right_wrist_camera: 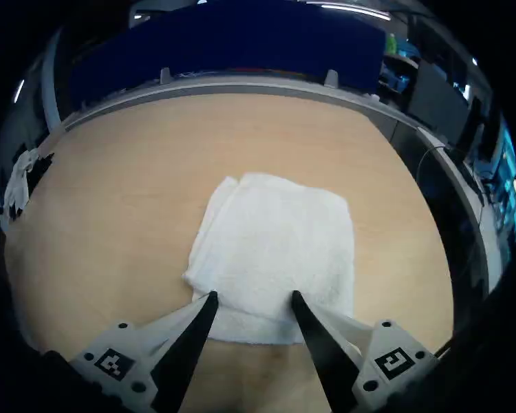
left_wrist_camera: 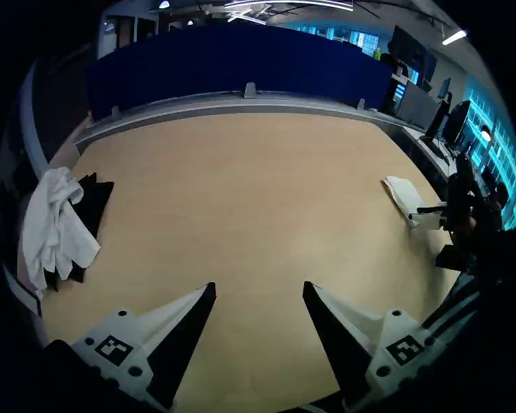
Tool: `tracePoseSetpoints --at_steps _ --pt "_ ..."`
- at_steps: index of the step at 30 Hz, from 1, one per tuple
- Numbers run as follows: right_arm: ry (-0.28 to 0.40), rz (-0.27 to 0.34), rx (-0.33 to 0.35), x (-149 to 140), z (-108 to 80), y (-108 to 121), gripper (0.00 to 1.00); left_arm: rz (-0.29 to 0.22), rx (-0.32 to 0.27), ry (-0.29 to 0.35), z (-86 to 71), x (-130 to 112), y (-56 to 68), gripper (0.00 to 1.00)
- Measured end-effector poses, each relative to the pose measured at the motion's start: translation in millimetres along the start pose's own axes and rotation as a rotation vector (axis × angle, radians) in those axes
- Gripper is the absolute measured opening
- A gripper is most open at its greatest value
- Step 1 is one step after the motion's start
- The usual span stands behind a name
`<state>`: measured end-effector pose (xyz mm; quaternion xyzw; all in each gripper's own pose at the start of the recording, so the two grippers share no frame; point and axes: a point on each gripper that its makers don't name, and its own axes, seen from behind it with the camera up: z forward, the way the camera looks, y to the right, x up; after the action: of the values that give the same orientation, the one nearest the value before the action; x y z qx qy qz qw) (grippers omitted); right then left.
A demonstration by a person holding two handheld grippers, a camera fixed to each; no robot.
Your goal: Fold towel
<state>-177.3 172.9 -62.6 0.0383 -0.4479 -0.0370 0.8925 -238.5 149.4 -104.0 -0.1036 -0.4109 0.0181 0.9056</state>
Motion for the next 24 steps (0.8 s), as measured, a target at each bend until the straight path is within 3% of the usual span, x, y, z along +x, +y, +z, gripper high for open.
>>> tracePoseSetpoints --at_steps 10,14,24 --pt "0.079 0.021 -0.006 33 -17.4 1 0.86 -0.003 -0.003 0.004 0.9 1 -2.2 0.94" --pt "0.101 0.02 -0.004 42 -22.8 1 1.0 -0.005 -0.006 0.008 0.6 1 -3.1 0.94" --pt "0.204 0.017 -0.023 77 -41.5 -5 1.0 -0.018 -0.017 0.03 -1.0 7 -5.8 0.94"
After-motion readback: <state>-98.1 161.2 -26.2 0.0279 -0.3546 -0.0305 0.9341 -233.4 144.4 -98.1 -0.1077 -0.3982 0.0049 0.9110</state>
